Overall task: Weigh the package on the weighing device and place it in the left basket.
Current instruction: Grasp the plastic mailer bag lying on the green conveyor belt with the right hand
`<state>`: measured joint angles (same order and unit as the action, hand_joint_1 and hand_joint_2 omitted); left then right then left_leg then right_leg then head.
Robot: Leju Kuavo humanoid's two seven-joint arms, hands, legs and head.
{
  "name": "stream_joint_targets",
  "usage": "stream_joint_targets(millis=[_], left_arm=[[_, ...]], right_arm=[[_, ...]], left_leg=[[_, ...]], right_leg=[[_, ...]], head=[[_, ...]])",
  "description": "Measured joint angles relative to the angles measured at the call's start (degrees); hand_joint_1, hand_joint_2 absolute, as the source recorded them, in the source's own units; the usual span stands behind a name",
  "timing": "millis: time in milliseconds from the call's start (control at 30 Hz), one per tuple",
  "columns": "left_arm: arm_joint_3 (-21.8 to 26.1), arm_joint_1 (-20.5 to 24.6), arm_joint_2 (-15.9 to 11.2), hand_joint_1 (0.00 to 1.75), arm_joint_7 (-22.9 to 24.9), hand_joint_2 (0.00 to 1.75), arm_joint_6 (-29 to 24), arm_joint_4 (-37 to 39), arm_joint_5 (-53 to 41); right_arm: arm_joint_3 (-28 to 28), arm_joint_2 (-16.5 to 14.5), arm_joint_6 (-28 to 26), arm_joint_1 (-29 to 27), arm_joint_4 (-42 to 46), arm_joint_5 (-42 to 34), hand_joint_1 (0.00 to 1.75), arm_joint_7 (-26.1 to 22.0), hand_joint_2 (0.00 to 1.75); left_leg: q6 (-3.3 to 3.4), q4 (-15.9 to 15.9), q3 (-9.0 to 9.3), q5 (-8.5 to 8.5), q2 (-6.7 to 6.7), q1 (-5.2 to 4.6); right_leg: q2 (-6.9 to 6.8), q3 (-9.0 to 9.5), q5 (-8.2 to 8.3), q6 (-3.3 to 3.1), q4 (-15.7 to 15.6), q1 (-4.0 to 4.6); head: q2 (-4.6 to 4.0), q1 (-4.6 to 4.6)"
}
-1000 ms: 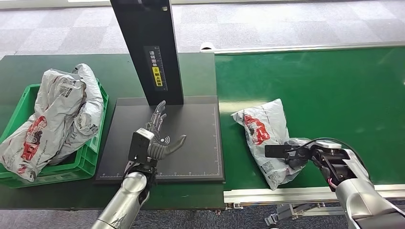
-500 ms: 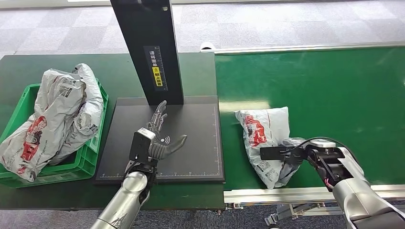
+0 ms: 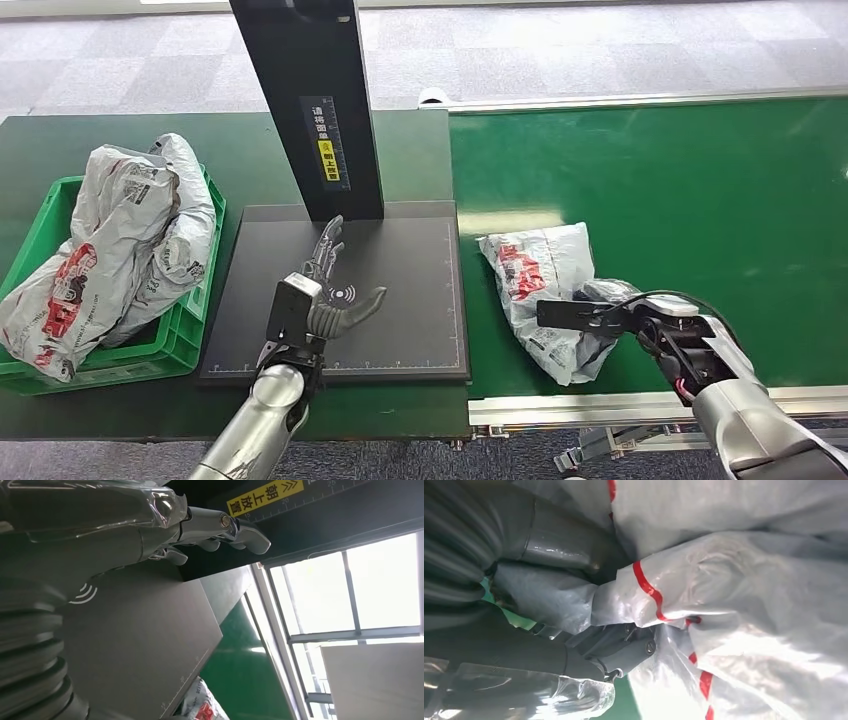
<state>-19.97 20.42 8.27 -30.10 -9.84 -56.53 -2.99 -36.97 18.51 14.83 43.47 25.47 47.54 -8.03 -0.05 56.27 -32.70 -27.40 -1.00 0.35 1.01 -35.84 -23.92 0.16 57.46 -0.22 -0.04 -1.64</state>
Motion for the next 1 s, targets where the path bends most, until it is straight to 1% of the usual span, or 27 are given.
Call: stream_joint_targets(millis=[67,133,167,233,300,367,433,500,600,733,800,900,967,1000], left_arm=[[0.1,-1.0,-0.3,0.00,0.0,1.75,-0.5,-1.2,-0.1],[0.2,-2.0,-0.4,0.00,-0.4,1.75,-1.7,-2.5,-0.2],[0.3,-2.3,-0.4,0.00,-0.8,1.75,-2.3,-3.1,-0.2],[0.6,-2.7,-0.4,0.00,-1.6,1.75,-3.5,-4.0,-0.1],[0.9,-2.9,-0.4,0.00,-2.4,1.75,-4.7,-4.6,0.6],[1.5,-3.0,-0.2,0.00,-3.5,1.75,-6.6,-5.1,1.9],[2.2,-3.0,0.1,0.00,-4.7,1.75,-8.6,-5.6,3.5],[2.8,-3.0,0.3,0.00,-5.8,1.75,-10.0,-6.1,5.6],[3.3,-3.0,0.5,0.00,-7.5,1.75,-11.6,-6.6,8.8],[3.6,-3.0,0.5,0.00,-8.8,1.75,-13.7,-6.9,11.3],[4.0,-3.1,0.7,0.00,-9.4,1.75,-15.8,-7.3,12.1],[5.4,-3.7,1.2,0.00,-9.9,1.75,-19.9,-9.5,12.6],[6.6,-4.2,1.7,0.00,-10.0,1.75,-21.6,-11.6,12.5],[7.2,-4.4,1.9,0.00,-10.0,1.75,-22.0,-12.6,12.4]], right_arm=[[1.1,-0.7,-7.6,-0.7,1.0,-3.9,1.75,-0.7,1.75],[3.4,-1.9,-16.0,-1.6,2.6,-8.5,1.75,-2.4,1.75],[4.8,-2.4,-19.3,-2.0,3.7,-10.7,1.75,-3.4,1.75],[7.5,-3.5,-24.2,-3.0,5.9,-14.5,1.75,-6.1,1.75],[10.0,-4.5,-27.8,-4.6,8.2,-17.8,1.75,-9.3,1.75],[12.4,-5.4,-30.3,-6.3,10.5,-20.9,1.75,-11.9,1.75],[14.7,-6.2,-31.3,-7.8,12.5,-23.8,1.75,-13.7,1.75],[16.9,-7.0,-31.5,-9.3,14.3,-27.5,1.75,-15.6,1.75],[20.4,-8.2,-30.9,-11.1,17.2,-35.7,1.75,-19.1,1.75],[24.3,-9.0,-30.6,-12.1,21.0,-42.9,1.75,-20.9,1.75],[26.5,-9.9,-31.4,-12.9,23.1,-48.1,1.75,-23.0,1.75],[30.6,-12.2,-36.8,-14.3,28.2,-57.0,1.75,-27.0,1.75],[32.3,-14.1,-42.2,-15.1,33.0,-59.0,1.75,-29.2,1.75],[32.6,-15.1,-45.0,-15.5,35.4,-58.2,1.75,-30.1,1.75]], left_leg=[[0.00,0.0,0.00,0.00,0.03,0.01],[0.00,0.0,0.01,0.00,0.04,0.02],[-0.01,0.0,0.02,0.01,0.02,0.03],[-0.01,0.0,0.01,0.01,-0.04,0.04],[-0.01,0.0,0.00,0.02,-0.05,0.05],[-0.01,0.0,0.00,0.02,-0.03,0.05],[-0.01,0.0,0.00,0.01,-0.03,0.04],[0.00,0.0,-0.01,0.01,-0.03,0.04],[0.00,0.0,-0.03,0.01,-0.03,0.03],[0.00,0.0,-0.02,0.01,-0.02,0.03],[0.00,0.0,-0.02,0.01,-0.02,0.03],[-0.01,0.0,-0.02,0.01,-0.03,0.04],[-0.01,0.0,-0.02,0.01,0.01,0.04],[-0.01,0.0,-0.01,0.01,0.05,0.04]], right_leg=[[0.02,-0.01,0.00,0.00,0.0,0.01],[0.03,-0.02,0.00,-0.01,0.0,0.02],[0.02,-0.03,0.00,-0.01,0.0,0.03],[-0.02,-0.02,-0.01,-0.01,0.0,0.05],[-0.03,-0.02,-0.01,-0.01,0.0,0.05],[-0.02,-0.02,-0.01,-0.01,0.0,0.05],[-0.03,-0.02,-0.01,-0.01,0.0,0.04],[-0.03,-0.02,-0.01,0.00,0.0,0.03],[-0.04,-0.02,-0.01,0.00,0.0,0.02],[-0.03,-0.03,-0.01,0.00,0.0,0.02],[-0.03,-0.02,-0.01,0.00,0.0,0.02],[-0.03,-0.03,-0.01,0.00,0.0,0.03],[0.01,-0.04,-0.01,-0.01,0.0,0.04],[0.04,-0.05,-0.01,-0.01,0.0,0.04]], head=[[-0.01,0.00],[-0.01,-0.02],[-0.02,-0.02],[-0.02,-0.01],[-0.02,0.00],[-0.01,-0.01],[0.00,-0.01],[-0.01,0.00],[-0.01,0.00],[-0.01,0.01],[-0.01,-0.01],[-0.02,0.00],[-0.01,0.00],[-0.01,0.00]])
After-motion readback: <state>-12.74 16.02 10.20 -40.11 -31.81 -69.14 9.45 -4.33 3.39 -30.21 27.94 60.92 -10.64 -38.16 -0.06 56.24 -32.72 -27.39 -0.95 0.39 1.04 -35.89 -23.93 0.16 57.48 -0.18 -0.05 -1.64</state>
